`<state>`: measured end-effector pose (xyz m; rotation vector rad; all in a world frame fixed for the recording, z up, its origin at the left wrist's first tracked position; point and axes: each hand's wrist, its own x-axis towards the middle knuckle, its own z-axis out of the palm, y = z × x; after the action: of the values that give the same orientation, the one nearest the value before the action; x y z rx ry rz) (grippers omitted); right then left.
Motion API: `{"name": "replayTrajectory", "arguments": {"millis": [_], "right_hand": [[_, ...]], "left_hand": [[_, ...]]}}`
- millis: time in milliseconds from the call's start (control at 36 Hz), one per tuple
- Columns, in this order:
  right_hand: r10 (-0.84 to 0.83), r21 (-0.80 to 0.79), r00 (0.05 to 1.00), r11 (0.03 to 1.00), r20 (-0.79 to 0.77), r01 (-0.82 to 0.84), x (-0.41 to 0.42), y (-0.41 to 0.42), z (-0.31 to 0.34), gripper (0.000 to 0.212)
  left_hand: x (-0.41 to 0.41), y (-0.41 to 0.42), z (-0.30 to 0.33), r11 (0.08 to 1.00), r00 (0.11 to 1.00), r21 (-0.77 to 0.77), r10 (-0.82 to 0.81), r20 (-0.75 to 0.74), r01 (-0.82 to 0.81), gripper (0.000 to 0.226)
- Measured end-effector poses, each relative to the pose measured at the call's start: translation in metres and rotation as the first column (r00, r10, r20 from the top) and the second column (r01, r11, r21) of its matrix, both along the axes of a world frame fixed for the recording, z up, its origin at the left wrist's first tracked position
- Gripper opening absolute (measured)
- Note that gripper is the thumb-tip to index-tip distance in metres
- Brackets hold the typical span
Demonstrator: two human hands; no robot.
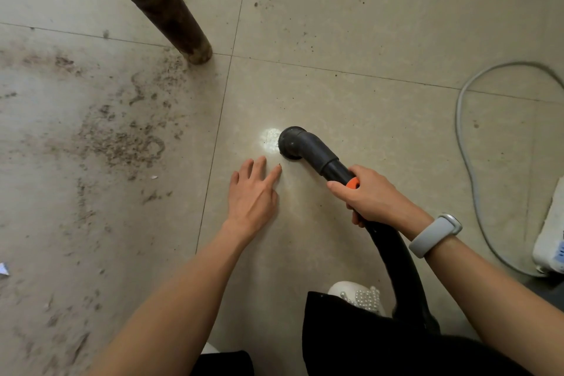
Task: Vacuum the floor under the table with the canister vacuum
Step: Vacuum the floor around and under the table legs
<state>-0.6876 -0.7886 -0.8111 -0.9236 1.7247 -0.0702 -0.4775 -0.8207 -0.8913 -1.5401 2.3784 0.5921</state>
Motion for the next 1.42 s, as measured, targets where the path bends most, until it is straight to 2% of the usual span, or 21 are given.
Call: {"name": "replayTrajectory", "arguments": {"millis": [139,278,417,472,639,750,861,972,1028,1083,1167,1306,1417], "right_hand": [[0.052,-0.031,0.998,0.998,-0.036,-0.053,0.007,0.003,0.008,0.027],[0.211,0.027,0.978,0.977,-0.009,-0.210,0.019,0.019,0.011,0.026],[0.055,-0.067,0.989,0.996,-0.137,-0.065,0.005,0.001,0.004,0.031],[0.053,-0.077,0.988,0.995,-0.147,-0.065,0.004,-0.004,0.003,0.030],[0.265,-0.041,0.964,0.963,-0.040,-0.266,0.039,0.007,0.000,0.025],[0.189,-0.081,0.976,0.977,-0.104,-0.198,0.035,-0.007,0.001,0.030],[0.103,-0.105,0.990,0.988,-0.099,-0.113,0.029,-0.024,0.001,0.031],[0.134,-0.108,0.987,0.984,-0.092,-0.144,0.036,-0.035,0.001,0.027],[0.222,-0.092,0.971,0.969,-0.086,-0.229,0.045,-0.031,0.001,0.027],[0.329,-0.063,0.941,0.941,-0.073,-0.334,0.055,-0.021,-0.001,0.027],[0.341,-0.040,0.938,0.938,-0.070,-0.344,0.056,-0.016,-0.001,0.028],[0.189,-0.067,0.976,0.978,-0.107,-0.197,0.043,-0.044,0.004,0.030],[0.244,-0.080,0.960,0.963,-0.136,-0.256,0.066,-0.078,0.009,0.030]], "left_hand": [[0.001,0.001,-0.001,0.999,1.000,0.032,-0.011,0.026,0.010,0.049],[0.022,0.011,-0.006,0.997,0.997,0.013,0.081,0.019,-0.081,0.046],[0.039,0.018,-0.007,0.997,0.997,-0.010,0.082,-0.002,-0.082,0.049],[0.042,0.018,-0.008,0.995,0.995,-0.034,0.099,-0.015,-0.099,0.051],[0.043,0.018,-0.012,0.993,0.999,-0.116,0.025,0.028,-0.021,0.050],[0.046,0.018,-0.012,0.993,0.996,-0.115,0.011,0.083,-0.001,0.059],[0.050,0.020,-0.010,0.993,0.999,-0.117,0.023,0.040,-0.018,0.050],[0.057,0.023,-0.015,0.975,0.972,-0.136,0.148,-0.185,-0.175,0.037],[0.059,0.020,-0.015,0.944,0.928,-0.149,0.246,-0.280,-0.295,0.025],[0.058,0.017,-0.013,0.900,0.872,-0.112,0.366,-0.326,-0.420,0.009],[0.060,0.012,-0.009,0.838,0.802,-0.037,0.507,-0.314,-0.544,0.008],[0.083,0.009,-0.012,0.858,0.836,-0.063,0.478,-0.270,-0.510,0.012],[0.112,-0.003,-0.009,0.924,0.926,-0.118,0.345,-0.151,-0.364,0.025]]}}
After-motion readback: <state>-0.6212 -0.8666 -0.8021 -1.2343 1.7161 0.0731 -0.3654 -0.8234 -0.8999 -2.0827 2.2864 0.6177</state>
